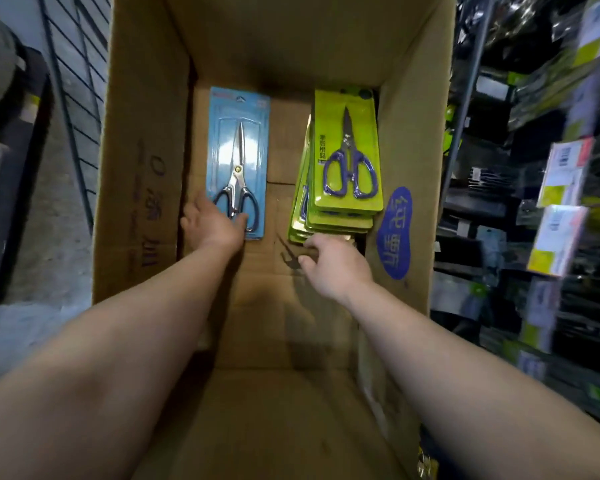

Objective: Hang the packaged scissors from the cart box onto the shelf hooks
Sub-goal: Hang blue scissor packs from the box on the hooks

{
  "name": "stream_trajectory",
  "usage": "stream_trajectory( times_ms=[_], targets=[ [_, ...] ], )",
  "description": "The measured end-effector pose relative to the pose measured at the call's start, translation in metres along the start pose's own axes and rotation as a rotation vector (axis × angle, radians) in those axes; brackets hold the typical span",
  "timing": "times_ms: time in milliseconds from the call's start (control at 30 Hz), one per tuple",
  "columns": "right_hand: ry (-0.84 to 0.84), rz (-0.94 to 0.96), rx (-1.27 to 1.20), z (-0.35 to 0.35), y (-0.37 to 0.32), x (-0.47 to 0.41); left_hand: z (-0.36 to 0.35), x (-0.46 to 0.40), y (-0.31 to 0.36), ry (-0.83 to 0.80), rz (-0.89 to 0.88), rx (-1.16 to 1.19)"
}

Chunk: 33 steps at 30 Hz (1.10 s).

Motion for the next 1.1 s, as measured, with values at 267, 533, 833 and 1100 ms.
stream_trajectory(
  times_ms=[267,533,833,1100],
  targets=[
    [-0.026,0.01,-0.042,0.005,0.005,-0.004,0.007,-0.006,0.012,0.014,0.07,0.139],
    [-0.002,-0.002,-0.313,0.014,-0.017,-0.009,0.019,0.049,0.008,-0.189,0.083,0.578],
    [0.136,-0.117,-1.016,0.02,-0.037,-0.008,0.014,0.117,-0.031,-0.398,-0.065,0.601],
    [0.212,-0.123,-0.781,0.011,-0.012,-0.003,0.025,0.033,0.009,-0.043,-0.005,0.388]
  ],
)
Point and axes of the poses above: each hand's wrist, its own x-axis away from the middle knuckle, its own z-axis out of the back of the hand, y = z × x, the point moved 1 cm from there along -x, towards the middle knuckle, and after that the axes turned 2 degrees about -x, right-handed, at the moved point
